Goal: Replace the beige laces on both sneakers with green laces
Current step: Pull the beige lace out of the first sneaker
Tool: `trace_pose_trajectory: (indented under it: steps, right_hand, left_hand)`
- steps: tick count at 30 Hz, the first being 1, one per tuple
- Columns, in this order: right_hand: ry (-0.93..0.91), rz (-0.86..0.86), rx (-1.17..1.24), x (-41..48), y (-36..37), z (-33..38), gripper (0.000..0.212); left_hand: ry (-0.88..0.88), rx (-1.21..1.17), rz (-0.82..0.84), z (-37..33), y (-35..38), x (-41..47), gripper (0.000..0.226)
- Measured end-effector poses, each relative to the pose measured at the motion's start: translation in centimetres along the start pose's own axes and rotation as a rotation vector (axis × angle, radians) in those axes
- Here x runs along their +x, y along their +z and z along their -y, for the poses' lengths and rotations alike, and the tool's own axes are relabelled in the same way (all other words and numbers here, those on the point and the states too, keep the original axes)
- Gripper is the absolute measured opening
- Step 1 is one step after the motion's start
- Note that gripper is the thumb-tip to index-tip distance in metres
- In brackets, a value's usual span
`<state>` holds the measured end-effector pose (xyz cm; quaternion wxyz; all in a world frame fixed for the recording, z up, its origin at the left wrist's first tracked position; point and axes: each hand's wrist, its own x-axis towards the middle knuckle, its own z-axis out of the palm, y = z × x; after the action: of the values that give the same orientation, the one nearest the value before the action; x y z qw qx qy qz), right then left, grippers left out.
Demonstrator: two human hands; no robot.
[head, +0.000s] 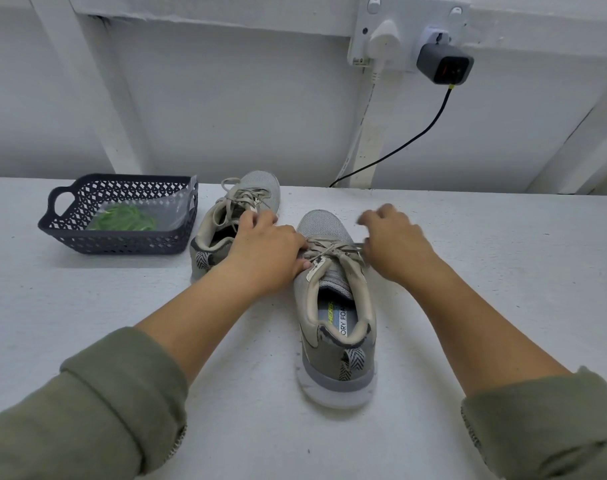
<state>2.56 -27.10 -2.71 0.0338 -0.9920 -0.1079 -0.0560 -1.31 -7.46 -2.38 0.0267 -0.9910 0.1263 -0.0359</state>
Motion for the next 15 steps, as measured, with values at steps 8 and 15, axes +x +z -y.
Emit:
trace_pose_trajectory:
  steps: [8,15]
  right_hand:
    - [-0.226,-0.061,-0.065,0.46,-0.23,0.73,0.021]
    - [0.029,-0.018,-0.107,-0.04,-0.25,0.85,0.039]
  left_hand:
    - [0.004,-0.007,0.009,0.02,0.0,0.05,0.041]
    - [0.012,-0.004,0.004,0.06,0.06,-0.03,0.042]
